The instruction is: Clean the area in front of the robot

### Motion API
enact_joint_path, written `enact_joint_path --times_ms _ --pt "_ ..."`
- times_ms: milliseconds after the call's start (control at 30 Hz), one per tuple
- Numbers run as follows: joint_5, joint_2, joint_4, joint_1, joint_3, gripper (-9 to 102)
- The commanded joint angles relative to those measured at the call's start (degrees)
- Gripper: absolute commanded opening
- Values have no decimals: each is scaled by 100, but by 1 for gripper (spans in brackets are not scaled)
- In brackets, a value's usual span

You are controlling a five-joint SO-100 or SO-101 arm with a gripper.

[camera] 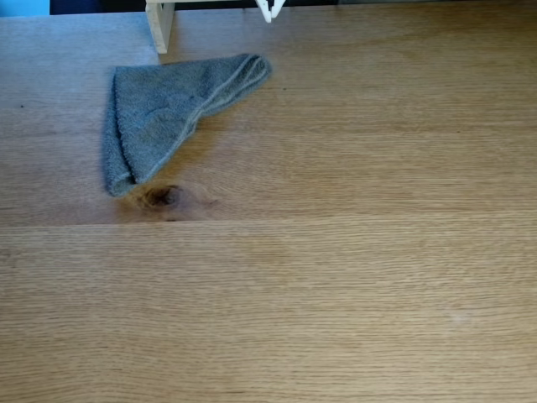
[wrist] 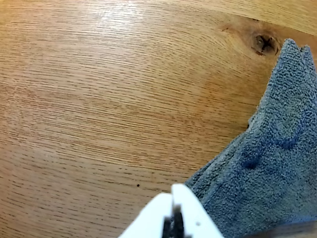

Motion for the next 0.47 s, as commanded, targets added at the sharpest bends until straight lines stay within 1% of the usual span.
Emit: enact_joint_path --times_ms 0,433 --pt "-9 35 0 -35 580 2" --pt "-9 35 0 -35 580 1"
